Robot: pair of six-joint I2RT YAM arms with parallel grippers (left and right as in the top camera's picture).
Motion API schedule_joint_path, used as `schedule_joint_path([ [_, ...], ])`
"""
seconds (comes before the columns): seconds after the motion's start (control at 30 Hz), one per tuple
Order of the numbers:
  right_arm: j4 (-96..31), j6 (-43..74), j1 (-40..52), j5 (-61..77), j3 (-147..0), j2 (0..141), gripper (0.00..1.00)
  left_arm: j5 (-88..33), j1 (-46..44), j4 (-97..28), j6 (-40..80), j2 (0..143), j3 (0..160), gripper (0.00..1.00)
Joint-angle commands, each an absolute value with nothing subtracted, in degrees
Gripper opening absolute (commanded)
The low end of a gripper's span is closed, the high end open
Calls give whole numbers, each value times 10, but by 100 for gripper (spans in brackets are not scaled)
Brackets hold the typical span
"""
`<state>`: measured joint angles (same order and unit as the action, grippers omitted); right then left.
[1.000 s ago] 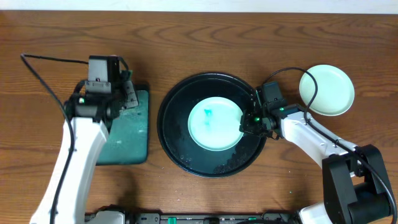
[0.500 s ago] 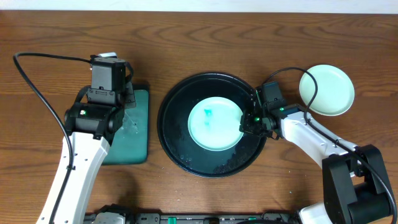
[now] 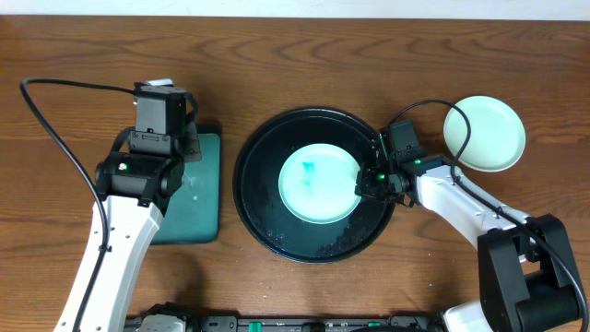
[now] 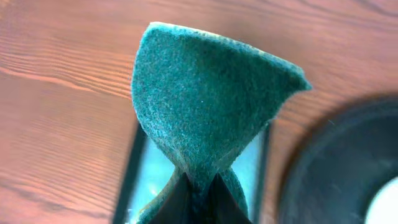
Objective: Clean dirty plates on tray and stack at the side
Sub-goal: 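Reach the left gripper into the basin and grasp the green sponge, then carry the sponge with the left gripper onto the green plate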
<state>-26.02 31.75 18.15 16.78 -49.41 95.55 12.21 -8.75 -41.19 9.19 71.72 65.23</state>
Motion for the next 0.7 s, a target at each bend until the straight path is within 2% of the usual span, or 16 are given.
schedule_joint_path([
  [0.0,-259,308,185,174,-494,959,2,-9,-89,-422,119,719,654,7],
  [0.3,-259,308,186,174,-494,959,1,-191,-120,-435,169,771,653,7],
  [0.67,-245,334,237,133,-494,976,2,-209,-209,-396,195,834,653,7],
])
